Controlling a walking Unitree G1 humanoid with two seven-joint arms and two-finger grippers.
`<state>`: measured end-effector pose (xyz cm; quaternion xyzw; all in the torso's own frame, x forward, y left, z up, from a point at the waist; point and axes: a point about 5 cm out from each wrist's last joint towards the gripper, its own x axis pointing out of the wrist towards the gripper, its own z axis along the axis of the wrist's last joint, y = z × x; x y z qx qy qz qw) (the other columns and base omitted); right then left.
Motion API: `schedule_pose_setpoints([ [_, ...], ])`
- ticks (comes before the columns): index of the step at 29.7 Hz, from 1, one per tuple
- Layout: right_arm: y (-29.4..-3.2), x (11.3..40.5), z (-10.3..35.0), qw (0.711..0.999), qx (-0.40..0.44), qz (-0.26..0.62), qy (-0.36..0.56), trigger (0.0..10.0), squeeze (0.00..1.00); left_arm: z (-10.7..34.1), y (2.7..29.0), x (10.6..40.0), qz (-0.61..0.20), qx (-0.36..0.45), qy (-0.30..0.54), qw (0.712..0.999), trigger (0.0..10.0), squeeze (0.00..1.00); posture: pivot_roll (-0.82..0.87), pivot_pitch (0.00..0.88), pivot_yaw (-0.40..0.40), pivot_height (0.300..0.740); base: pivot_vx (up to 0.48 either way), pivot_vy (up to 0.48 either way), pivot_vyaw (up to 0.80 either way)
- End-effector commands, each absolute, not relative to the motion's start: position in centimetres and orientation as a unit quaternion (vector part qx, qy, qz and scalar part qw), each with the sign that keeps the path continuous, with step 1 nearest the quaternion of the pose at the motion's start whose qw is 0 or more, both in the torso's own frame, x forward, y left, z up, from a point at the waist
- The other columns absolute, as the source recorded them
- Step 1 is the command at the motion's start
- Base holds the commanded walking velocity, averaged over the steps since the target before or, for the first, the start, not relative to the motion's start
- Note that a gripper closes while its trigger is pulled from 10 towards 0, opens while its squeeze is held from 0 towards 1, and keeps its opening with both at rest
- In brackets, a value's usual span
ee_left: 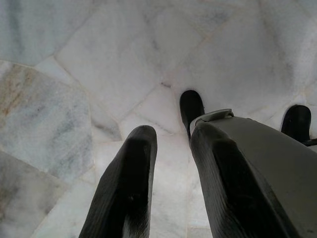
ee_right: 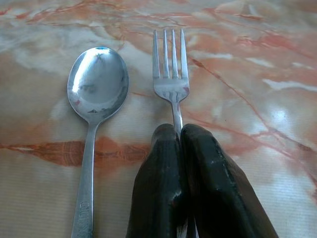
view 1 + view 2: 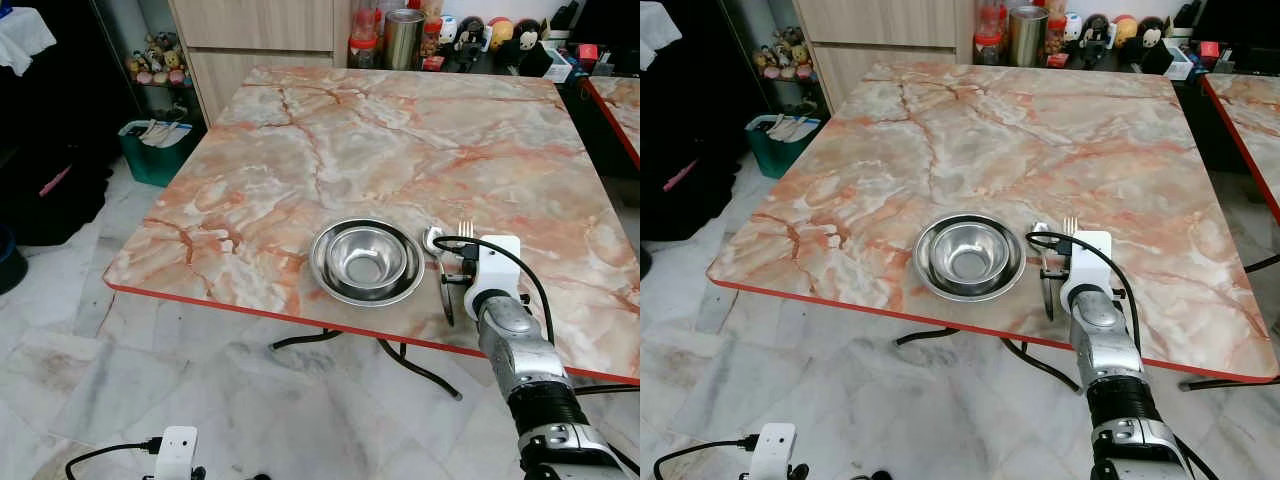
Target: Setting the table
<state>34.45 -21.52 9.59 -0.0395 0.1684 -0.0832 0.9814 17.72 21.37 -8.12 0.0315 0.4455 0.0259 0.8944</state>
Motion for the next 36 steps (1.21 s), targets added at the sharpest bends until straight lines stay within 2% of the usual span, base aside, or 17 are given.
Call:
schedule_pose_setpoints([
  [1,-21.23,34.26,8.81,0.979,-0.035,-0.078,0.187,10.0,0.38,-8.49,21.61,16.9,0.026,0.035,0.462,0.886,10.0,0.0,0.01,0.13,0.038,0.74,0.0,0.0,0.0],
  [3,-21.22,34.25,8.8,0.979,-0.035,-0.078,0.187,10.0,0.43,-8.49,21.59,16.92,0.026,0.035,0.462,0.886,10.0,0.0,0.01,0.13,0.038,0.74,0.0,0.0,0.0],
  [12,-21.18,34.26,8.74,0.978,-0.037,-0.078,0.189,10.0,0.36,-8.41,21.43,17.16,0.025,0.034,0.458,0.888,10.0,0.0,0.01,0.13,0.037,0.74,0.0,0.0,0.0],
  [16,-21.09,34.27,8.67,0.978,-0.036,-0.075,0.19,10.0,0.39,-8.38,21.37,17.24,0.025,0.034,0.457,0.888,10.0,0.0,0.01,0.131,0.038,0.74,0.0,0.0,0.0],
  [17,-21.06,34.27,8.67,0.978,-0.036,-0.075,0.19,10.0,0.68,-8.38,21.36,17.25,0.025,0.034,0.457,0.888,10.0,0.0,0.01,0.131,0.038,0.74,0.0,0.0,0.0],
  [20,-21.02,34.26,8.64,0.978,-0.038,-0.075,0.191,10.0,0.65,-8.39,21.33,17.25,0.026,0.033,0.457,0.888,10.0,0.0,0.01,0.131,0.038,0.74,0.0,0.0,0.0],
  [22,-21.02,34.26,8.65,0.978,-0.038,-0.076,0.191,10.0,0.39,-8.38,21.32,17.26,0.026,0.033,0.457,0.889,10.0,0.0,0.01,0.131,0.038,0.74,0.0,0.0,0.0],
  [23,-21.02,34.27,8.66,0.978,-0.039,-0.076,0.191,10.0,0.33,-8.38,21.32,17.26,0.025,0.033,0.457,0.889,10.0,0.0,0.01,0.131,0.038,0.74,0.0,0.0,0.0],
  [24,-21.0,34.28,8.66,0.978,-0.038,-0.075,0.191,10.0,0.2,-8.38,21.31,17.27,0.025,0.033,0.457,0.888,10.0,0.0,0.01,0.131,0.038,0.74,0.0,0.0,0.0],
  [25,-20.98,34.28,8.66,0.978,-0.038,-0.074,0.191,10.0,0.42,-8.38,21.31,17.27,0.025,0.033,0.457,0.888,10.0,0.0,0.01,0.131,0.038,0.74,0.0,0.0,0.0],
  [26,-20.98,34.28,8.66,0.978,-0.038,-0.074,0.191,10.0,0.42,-8.38,21.3,17.28,0.025,0.033,0.457,0.888,10.0,0.0,0.01,0.13,0.037,0.74,0.0,0.0,0.0],
  [27,-20.97,34.29,8.66,0.978,-0.038,-0.073,0.19,10.0,0.63,-8.38,21.3,17.28,0.025,0.033,0.457,0.889,10.0,0.0,0.01,0.13,0.037,0.74,0.0,0.0,0.0],
  [28,-20.98,34.29,8.67,0.978,-0.038,-0.074,0.19,10.0,0.63,-8.38,21.3,17.29,0.025,0.033,0.457,0.889,10.0,0.0,0.01,0.13,0.037,0.74,0.0,0.0,0.0],
  [29,-20.98,34.3,8.68,0.978,-0.038,-0.074,0.19,10.0,0.58,-8.37,21.3,17.3,0.025,0.033,0.457,0.889,10.0,0.0,0.01,0.13,0.037,0.74,0.0,0.0,0.0],
  [30,-20.99,34.3,8.68,0.978,-0.039,-0.074,0.19,10.0,0.58,-8.37,21.3,17.3,0.025,0.033,0.457,0.889,10.0,0.0,0.01,0.13,0.037,0.74,0.0,0.0,0.0],
  [31,-21.0,34.31,8.7,0.978,-0.04,-0.075,0.19,10.0,0.0,-8.37,21.3,17.3,0.025,0.032,0.457,0.889,10.0,0.0,0.01,0.131,0.037,0.74,0.0,0.0,0.0],
  [36,-20.98,34.57,9.42,0.982,-0.042,-0.078,0.168,10.0,0.0,-8.38,21.36,17.26,0.027,0.032,0.458,0.888,10.0,0.0,0.01,0.131,0.037,0.74,0.0,0.0,0.0],
])
